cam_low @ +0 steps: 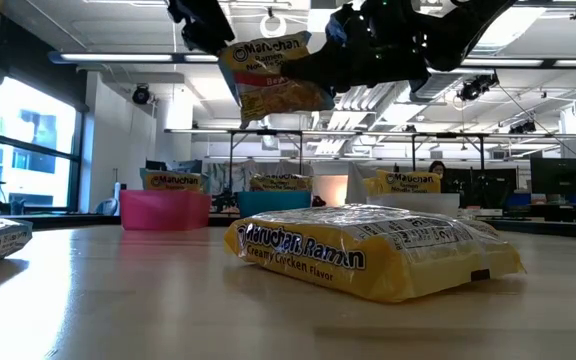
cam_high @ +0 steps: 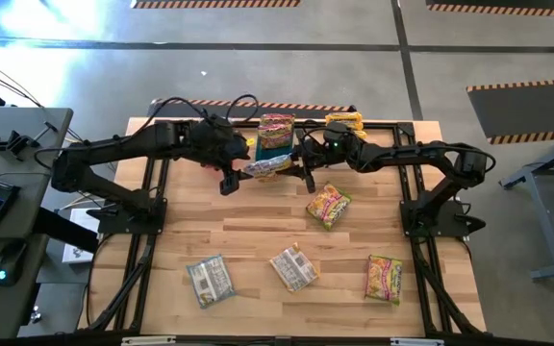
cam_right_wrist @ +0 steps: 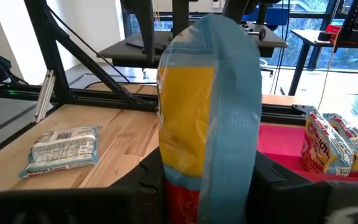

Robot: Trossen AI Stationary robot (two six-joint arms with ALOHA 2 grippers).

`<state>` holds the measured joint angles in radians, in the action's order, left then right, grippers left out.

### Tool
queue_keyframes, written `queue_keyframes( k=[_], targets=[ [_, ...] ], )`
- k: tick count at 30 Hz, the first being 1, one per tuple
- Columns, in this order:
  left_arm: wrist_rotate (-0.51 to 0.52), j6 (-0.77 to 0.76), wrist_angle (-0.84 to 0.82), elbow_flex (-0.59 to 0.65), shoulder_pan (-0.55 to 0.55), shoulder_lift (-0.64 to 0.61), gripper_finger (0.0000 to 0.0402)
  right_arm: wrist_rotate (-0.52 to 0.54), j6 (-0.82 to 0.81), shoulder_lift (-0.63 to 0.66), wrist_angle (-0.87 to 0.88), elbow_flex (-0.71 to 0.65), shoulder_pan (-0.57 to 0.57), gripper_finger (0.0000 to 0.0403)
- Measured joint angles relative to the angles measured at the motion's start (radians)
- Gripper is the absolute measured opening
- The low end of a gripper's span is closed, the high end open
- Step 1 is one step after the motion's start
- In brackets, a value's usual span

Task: Sort Maruchan noodles
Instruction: Put the top blue noodle pack into the red bin

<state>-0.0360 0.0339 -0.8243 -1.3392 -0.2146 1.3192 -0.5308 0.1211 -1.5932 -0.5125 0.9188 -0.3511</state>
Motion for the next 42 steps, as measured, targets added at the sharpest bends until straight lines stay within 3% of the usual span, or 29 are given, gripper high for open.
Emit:
queue_keyframes(
  k=[8, 20, 24, 30, 34, 39, 42],
  targets=[
    [0.0, 0.042, 0.005, -0.055, 0.0, 0.069, 0.0267, 0.007, 0.003, 0.0, -0.001, 0.0, 0.019, 0.0106],
    [-0.001, 0.121, 0.0, -0.141, 0.027, 0.217, 0.026, 0.106, 0.0, -0.002, -0.021, 0.0, 0.034, 0.0106],
    [0.003, 0.128, 0.0, -0.156, 0.027, 0.239, 0.0228, 0.108, 0.0, -0.002, -0.016, 0.0, 0.034, 0.0106],
    [0.006, 0.161, 0.0, -0.156, 0.023, 0.238, 0.0144, 0.101, 0.0, -0.002, -0.015, 0.0, 0.036, 0.0106],
    [0.021, 0.177, -0.008, -0.157, 0.022, 0.237, 0.0094, 0.168, 0.01, -0.002, -0.014, 0.0, 0.054, 0.0113],
    [0.06, 0.247, -0.059, -0.158, 0.013, 0.226, 0.0083, 0.297, 0.061, -0.002, -0.017, 0.0, 0.083, 0.0154],
    [0.069, 0.258, -0.1, -0.158, -0.007, 0.2, 0.0083, 0.314, 0.069, 0.012, -0.017, 0.0, 0.077, 0.0183]
  ],
)
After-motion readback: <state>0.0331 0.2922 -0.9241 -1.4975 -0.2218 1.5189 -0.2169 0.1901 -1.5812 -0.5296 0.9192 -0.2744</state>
